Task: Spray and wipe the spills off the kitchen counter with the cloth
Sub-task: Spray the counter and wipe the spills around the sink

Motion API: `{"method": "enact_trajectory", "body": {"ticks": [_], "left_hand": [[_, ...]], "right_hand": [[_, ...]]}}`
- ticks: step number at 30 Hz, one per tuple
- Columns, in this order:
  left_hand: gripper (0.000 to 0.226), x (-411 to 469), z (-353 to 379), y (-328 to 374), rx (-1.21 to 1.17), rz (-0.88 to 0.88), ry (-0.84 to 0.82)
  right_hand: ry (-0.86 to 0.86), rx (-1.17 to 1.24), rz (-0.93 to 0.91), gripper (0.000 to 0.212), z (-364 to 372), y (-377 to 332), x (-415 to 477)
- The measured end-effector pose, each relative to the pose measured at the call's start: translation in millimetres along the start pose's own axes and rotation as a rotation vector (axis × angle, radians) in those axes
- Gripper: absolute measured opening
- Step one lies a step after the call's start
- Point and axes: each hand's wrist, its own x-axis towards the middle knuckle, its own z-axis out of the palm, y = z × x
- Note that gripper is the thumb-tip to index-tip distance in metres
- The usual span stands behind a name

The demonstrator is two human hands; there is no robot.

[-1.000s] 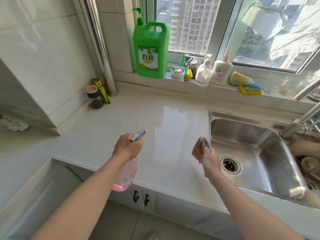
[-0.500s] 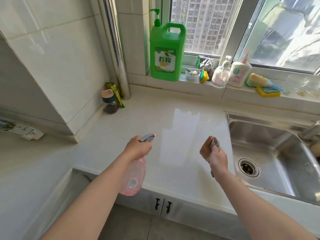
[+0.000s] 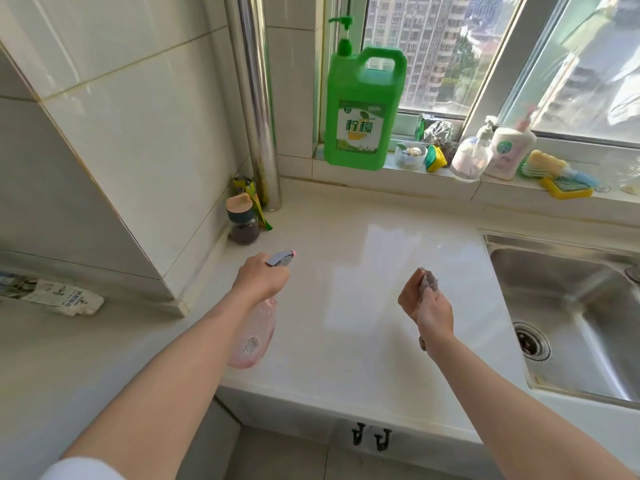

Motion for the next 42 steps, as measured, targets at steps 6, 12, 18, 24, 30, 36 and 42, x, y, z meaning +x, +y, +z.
{"method": "enact_trajectory", "body": {"ticks": [6,12,18,24,30,36,42], "left_hand": [[0.011,11,-4,-6,-0.050,0.022,-0.014],[0.014,5,7,11,-0.010,0.057,-0.143],[0.045,-16,58,57,0.003,0.182,-0.461],[0.049,-22,115,87,0.109,0.225,-0.470],[0.010,-27,139,106,0.227,0.259,-0.373],[0.014,-15,148,104,-0.119,0.175,-0.134],[0.037,-6,115,75,-0.411,0.062,0.130]], "right_hand": [[-0.037,-0.045,-0.002,0.040,30,-3,2],[-0.032,-0.045,-0.036,0.039,28,-10,11],[0.117,-0.012,-0.036,0.041,-15,-22,26],[0.268,0.023,0.015,0.041,-70,-12,49],[0.371,-0.024,0.009,0.039,-110,10,66],[0.143,-0.214,-0.248,0.042,-118,51,72],[-0.264,-1.088,-0.291,0.055,-84,97,72]]}}
